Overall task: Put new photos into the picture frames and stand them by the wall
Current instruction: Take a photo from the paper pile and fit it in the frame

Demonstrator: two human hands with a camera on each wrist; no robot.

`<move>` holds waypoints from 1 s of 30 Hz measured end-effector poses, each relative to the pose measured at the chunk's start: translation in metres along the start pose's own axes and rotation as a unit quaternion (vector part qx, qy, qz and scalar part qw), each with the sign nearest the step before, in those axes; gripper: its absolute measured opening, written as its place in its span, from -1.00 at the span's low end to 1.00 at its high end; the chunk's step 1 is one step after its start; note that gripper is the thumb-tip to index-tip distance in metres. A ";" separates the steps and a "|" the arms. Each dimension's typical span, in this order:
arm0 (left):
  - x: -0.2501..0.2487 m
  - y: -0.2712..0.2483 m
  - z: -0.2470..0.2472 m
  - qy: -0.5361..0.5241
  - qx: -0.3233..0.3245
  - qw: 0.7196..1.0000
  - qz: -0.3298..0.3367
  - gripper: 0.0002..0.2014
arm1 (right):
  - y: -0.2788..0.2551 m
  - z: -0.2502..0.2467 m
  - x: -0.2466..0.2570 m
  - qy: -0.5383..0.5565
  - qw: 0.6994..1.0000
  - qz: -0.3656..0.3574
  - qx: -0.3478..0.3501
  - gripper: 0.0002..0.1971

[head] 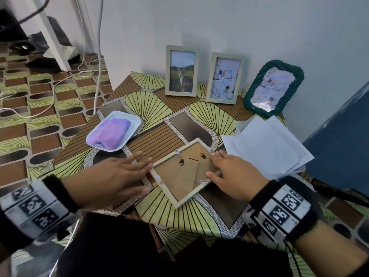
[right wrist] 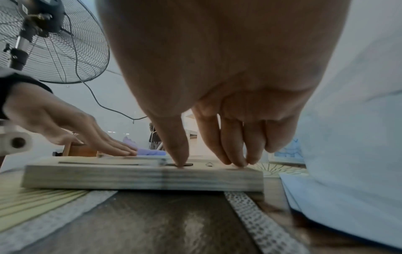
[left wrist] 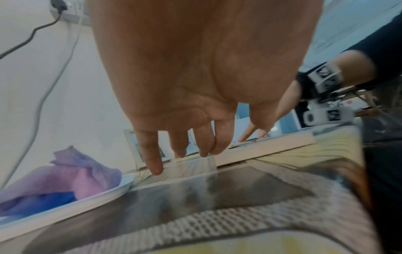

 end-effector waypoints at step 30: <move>-0.009 0.040 -0.007 -0.099 -0.062 0.988 -0.098 -0.19 | 0.003 -0.016 -0.008 0.031 0.992 0.069 -0.098 -0.70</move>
Point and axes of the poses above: each hand's wrist, its own y-axis towards the middle knuckle, its own z-axis out of the palm, x = y × z, the point moved 9 cm from there along y, towards the middle knuckle, and after that the axes turned 12 degrees about -x, right-handed, at the moved point
